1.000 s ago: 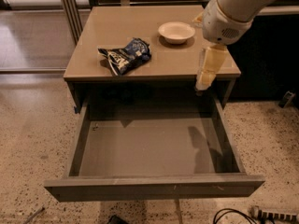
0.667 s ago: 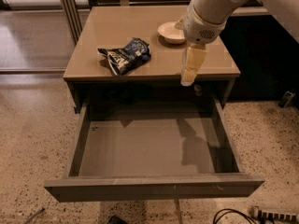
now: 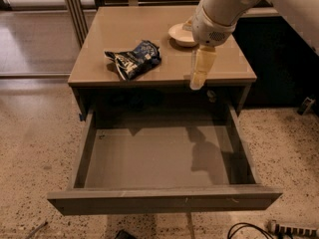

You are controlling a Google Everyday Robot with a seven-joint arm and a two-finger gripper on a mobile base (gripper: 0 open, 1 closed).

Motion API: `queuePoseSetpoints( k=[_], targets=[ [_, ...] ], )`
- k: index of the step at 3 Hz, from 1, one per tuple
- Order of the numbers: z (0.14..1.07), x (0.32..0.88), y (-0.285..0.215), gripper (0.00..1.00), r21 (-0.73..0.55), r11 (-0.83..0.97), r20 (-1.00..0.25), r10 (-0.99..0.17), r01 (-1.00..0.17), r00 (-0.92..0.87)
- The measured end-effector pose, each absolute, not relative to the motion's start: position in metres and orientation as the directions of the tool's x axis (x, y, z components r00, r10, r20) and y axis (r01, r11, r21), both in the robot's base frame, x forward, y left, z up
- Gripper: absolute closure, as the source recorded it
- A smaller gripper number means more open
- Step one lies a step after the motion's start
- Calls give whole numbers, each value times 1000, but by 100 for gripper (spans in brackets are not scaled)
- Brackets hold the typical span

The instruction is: Place blue chip bag into top drawer

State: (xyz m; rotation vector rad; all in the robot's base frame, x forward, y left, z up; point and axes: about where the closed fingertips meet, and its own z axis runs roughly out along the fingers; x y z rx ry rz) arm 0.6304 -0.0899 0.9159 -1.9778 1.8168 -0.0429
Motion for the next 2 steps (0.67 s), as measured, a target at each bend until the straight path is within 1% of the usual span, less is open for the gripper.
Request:
queuePoseSetpoints(
  k=[2],
  targets=[
    [898, 707, -31, 0, -386, -197, -295, -899, -901, 323]
  ],
)
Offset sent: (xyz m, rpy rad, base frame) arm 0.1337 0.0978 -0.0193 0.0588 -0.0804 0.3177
